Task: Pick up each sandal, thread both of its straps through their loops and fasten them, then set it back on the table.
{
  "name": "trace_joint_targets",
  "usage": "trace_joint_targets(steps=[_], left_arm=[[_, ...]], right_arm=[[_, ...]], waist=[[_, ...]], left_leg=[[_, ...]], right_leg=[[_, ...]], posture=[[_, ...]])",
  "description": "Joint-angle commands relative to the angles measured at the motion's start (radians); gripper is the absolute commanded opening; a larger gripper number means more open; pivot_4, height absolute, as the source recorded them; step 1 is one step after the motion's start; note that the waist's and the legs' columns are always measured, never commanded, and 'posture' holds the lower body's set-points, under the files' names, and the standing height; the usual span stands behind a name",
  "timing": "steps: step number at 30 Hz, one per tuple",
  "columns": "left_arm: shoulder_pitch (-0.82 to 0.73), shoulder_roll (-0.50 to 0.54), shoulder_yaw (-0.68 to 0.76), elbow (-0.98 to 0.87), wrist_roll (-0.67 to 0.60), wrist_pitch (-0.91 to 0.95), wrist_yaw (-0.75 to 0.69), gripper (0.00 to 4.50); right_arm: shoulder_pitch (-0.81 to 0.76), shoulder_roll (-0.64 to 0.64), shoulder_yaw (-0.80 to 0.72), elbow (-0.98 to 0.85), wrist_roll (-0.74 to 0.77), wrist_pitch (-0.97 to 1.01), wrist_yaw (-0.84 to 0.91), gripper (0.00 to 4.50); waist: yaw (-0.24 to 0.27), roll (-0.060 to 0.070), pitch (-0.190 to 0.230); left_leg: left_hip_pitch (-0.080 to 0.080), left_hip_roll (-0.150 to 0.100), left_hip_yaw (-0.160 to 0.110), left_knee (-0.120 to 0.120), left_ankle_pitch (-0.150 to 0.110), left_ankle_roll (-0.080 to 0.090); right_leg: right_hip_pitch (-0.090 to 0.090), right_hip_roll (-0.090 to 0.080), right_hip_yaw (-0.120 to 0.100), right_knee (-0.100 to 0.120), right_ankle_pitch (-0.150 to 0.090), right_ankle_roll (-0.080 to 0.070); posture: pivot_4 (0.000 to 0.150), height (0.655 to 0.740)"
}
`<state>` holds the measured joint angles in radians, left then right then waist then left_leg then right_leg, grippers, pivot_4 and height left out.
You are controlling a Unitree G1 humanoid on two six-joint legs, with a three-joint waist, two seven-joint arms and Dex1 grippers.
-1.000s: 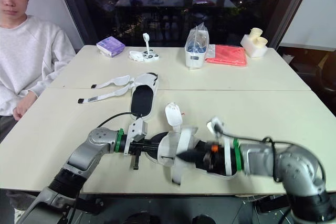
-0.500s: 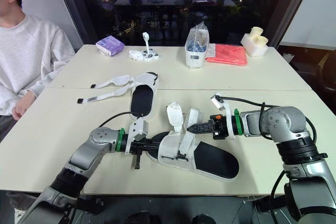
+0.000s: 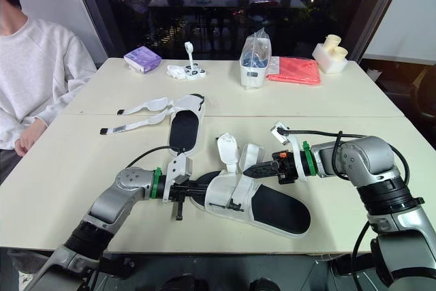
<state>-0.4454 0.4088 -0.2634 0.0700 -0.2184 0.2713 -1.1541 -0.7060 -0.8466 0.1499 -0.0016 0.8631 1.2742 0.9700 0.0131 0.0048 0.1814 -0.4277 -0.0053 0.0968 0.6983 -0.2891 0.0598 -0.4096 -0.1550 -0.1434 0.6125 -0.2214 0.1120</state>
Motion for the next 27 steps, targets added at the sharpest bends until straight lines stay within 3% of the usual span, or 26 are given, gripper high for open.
trace_joint_targets(steps=[1,27], left_arm=[[-0.001,-0.004,-0.015,-0.016,-0.005,-0.003,-0.001,0.0],[-0.004,0.001,-0.009,-0.021,-0.007,0.002,0.005,0.0]], right_arm=[[-0.007,-0.021,0.016,-0.045,-0.039,-0.035,0.048,0.07],[-0.065,-0.034,0.108,-0.115,-0.206,-0.156,0.24,0.07]], waist=[[0.0,0.0,0.0],[0.0,0.0,0.0]], left_leg=[[0.0,0.0,0.0,0.0,0.0,0.0],[0.0,0.0,0.0,0.0,0.0,0.0]], right_leg=[[0.0,0.0,0.0,0.0,0.0,0.0],[0.0,-0.002,0.0,0.0,0.0,0.0]], posture=[[0.15,0.74],[0.15,0.74]])
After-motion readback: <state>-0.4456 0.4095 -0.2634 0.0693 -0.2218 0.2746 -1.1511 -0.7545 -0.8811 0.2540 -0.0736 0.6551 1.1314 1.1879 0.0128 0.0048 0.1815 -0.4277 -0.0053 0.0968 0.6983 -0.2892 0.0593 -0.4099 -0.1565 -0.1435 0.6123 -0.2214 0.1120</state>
